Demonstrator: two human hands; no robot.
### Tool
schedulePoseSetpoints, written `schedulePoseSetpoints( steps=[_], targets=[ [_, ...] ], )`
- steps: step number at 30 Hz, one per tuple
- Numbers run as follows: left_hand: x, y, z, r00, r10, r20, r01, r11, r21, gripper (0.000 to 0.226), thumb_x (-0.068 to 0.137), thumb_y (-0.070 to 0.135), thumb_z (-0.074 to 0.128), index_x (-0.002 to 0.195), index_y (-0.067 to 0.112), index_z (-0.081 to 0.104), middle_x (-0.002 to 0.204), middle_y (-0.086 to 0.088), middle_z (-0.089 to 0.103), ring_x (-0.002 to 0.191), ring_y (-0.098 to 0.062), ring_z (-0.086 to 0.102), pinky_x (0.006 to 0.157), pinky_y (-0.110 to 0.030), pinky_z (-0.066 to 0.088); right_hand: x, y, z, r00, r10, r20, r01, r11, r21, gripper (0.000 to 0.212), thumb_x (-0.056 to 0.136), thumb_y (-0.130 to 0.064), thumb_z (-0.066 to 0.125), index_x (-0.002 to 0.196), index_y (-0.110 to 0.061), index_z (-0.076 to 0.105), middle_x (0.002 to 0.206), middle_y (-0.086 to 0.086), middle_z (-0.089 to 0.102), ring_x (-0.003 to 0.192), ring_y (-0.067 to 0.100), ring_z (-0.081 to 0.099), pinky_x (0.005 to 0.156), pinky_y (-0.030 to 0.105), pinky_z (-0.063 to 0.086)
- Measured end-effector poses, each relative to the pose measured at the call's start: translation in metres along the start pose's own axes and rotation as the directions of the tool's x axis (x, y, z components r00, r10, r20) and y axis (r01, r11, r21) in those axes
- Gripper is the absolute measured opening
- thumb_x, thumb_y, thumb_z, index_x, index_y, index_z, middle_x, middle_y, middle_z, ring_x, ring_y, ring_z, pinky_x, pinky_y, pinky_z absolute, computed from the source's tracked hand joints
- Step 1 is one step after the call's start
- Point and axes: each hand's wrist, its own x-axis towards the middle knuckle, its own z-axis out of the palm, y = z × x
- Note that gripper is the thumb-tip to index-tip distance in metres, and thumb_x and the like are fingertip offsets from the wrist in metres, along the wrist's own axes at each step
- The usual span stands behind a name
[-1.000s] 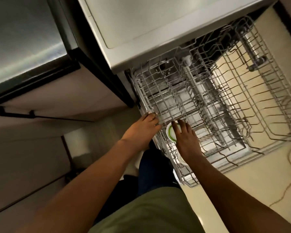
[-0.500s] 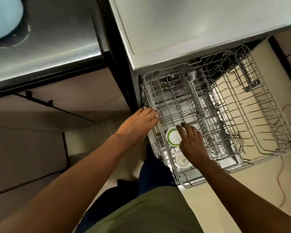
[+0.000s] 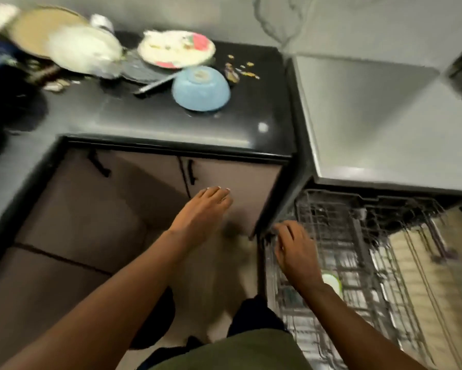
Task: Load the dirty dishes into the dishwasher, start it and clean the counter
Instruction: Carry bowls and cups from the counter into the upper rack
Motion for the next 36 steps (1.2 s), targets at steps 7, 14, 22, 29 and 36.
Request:
schedulePoseSetpoints(
  steps=[7, 14, 22, 29, 36],
  targets=[
    [-0.075, -0.115, -0.060, 0.894, -0.397, -0.206, 0.408, 0.913, 0.009, 0.043, 0.083, 0.013, 0.057, 0.126, 0.011, 0.055, 0.136, -0.008, 0.052, 0.124, -0.027, 0.046, 0.102, -0.040, 0.041, 0.087, -0.115, 0.015, 0.959, -0.273, -0.071, 0.280, 0.949, 0.146, 0.033, 0.091, -0.018, 0.055, 0.122, -0.009, 0.057, 0.118, 0.011, 0.052, 0.101, 0.026, 0.055, 0.088, 0.034, 0.048],
    [-0.136, -0.202, -0.104, 0.663, -0.651, -0.371, 0.670, 0.736, -0.095, 0.041, 0.079, 0.009, 0.064, 0.120, 0.008, 0.059, 0.124, -0.008, 0.058, 0.113, -0.029, 0.052, 0.094, -0.043, 0.047, 0.192, -0.214, 0.031, 0.869, -0.458, -0.188, 0.494, 0.824, 0.275, 0.037, 0.088, -0.022, 0.061, 0.122, -0.011, 0.052, 0.119, 0.011, 0.052, 0.103, 0.028, 0.057, 0.086, 0.039, 0.051],
    [-0.178, -0.289, -0.115, 0.456, -0.826, -0.330, 0.865, 0.499, -0.055, 0.056, 0.074, 0.025, 0.077, 0.121, 0.002, 0.057, 0.122, -0.017, 0.056, 0.107, -0.037, 0.052, 0.091, -0.047, 0.048, 0.315, -0.320, 0.078, 0.788, -0.610, -0.084, 0.588, 0.706, 0.394, 0.053, 0.089, -0.040, 0.055, 0.130, -0.006, 0.050, 0.127, 0.013, 0.049, 0.112, 0.027, 0.051, 0.094, 0.041, 0.048],
    [-0.173, -0.349, -0.109, 0.288, -0.952, -0.099, 0.957, 0.285, 0.043, 0.091, 0.064, 0.048, 0.081, 0.136, 0.005, 0.044, 0.138, -0.021, 0.042, 0.122, -0.039, 0.040, 0.103, -0.045, 0.036, 0.398, -0.379, 0.113, 0.752, -0.657, 0.048, 0.571, 0.687, 0.449, 0.068, 0.087, -0.048, 0.059, 0.139, -0.007, 0.041, 0.137, 0.014, 0.043, 0.127, 0.030, 0.043, 0.106, 0.045, 0.039],
    [-0.147, -0.419, -0.109, 0.195, -0.981, -0.007, 0.981, 0.194, 0.021, 0.085, 0.082, 0.057, 0.061, 0.146, 0.012, 0.028, 0.154, -0.015, 0.022, 0.139, -0.033, 0.022, 0.113, -0.043, 0.026, 0.469, -0.429, 0.146, 0.718, -0.682, 0.140, 0.539, 0.671, 0.509, 0.076, 0.089, -0.052, 0.058, 0.147, -0.009, 0.031, 0.150, 0.012, 0.032, 0.140, 0.027, 0.026, 0.113, 0.036, 0.021]
  ],
)
